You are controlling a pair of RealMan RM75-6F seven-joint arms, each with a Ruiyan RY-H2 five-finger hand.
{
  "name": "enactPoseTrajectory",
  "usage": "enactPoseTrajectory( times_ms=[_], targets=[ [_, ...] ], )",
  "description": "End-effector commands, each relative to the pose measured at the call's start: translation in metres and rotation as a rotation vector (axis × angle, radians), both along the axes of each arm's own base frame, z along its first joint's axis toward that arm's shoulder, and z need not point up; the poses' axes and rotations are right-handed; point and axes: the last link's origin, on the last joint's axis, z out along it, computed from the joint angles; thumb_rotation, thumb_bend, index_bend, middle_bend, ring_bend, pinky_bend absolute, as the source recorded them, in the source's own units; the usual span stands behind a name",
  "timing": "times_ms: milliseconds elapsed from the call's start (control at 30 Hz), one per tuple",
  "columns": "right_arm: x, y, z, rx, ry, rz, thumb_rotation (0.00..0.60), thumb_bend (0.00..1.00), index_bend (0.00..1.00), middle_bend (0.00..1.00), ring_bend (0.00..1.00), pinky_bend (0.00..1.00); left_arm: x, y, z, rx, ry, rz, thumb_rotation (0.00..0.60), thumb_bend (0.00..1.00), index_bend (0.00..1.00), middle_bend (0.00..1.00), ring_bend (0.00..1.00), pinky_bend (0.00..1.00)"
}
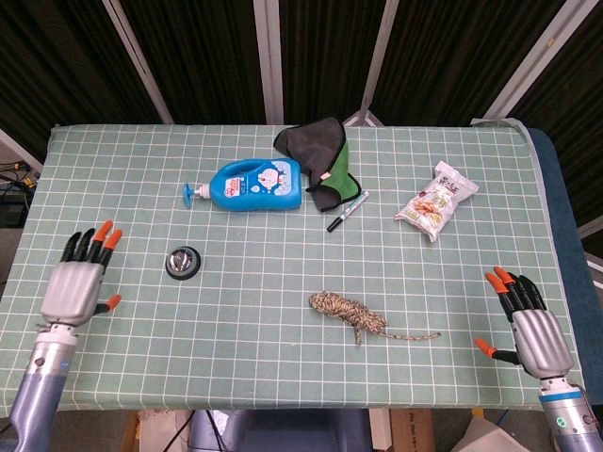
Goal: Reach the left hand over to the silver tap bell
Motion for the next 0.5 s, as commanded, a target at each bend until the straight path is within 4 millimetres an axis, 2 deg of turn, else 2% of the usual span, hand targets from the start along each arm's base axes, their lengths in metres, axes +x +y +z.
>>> enactPoseTrajectory(
  times_ms=[33,133,233,500],
  targets=[
    [0.0,0.001,0.0,-0.003,0.007,0.002,0.6,0.22,0.0,0.0,0.0,0.0,-0.023,-0.036,0.02,0.03,0.0,0.032,0.6,0.1,0.0,0.0,0.0,0.0],
    [0.0,0.001,0.0,-0.004,0.009,-0.001,0.6,0.22,0.0,0.0,0.0,0.0,-0.038,-0.055,0.03,0.061,0.003,0.041,0.6,0.1,0.0,0.0,0.0,0.0],
    [0.0,0.0,-0.001,-0.003,0.009,-0.001,0.6,0.22,0.0,0.0,0.0,0.0,-0.049,-0.065,0.038,0.084,-0.001,0.042,0.6,0.1,0.0,0.0,0.0,0.0],
    [0.001,0.0,-0.003,0.004,0.016,0.006,0.6,0.22,0.0,0.0,0.0,0.0,-0.062,-0.071,0.044,0.102,-0.025,0.074,0.6,0.1,0.0,0.0,0.0,0.0]
  ],
)
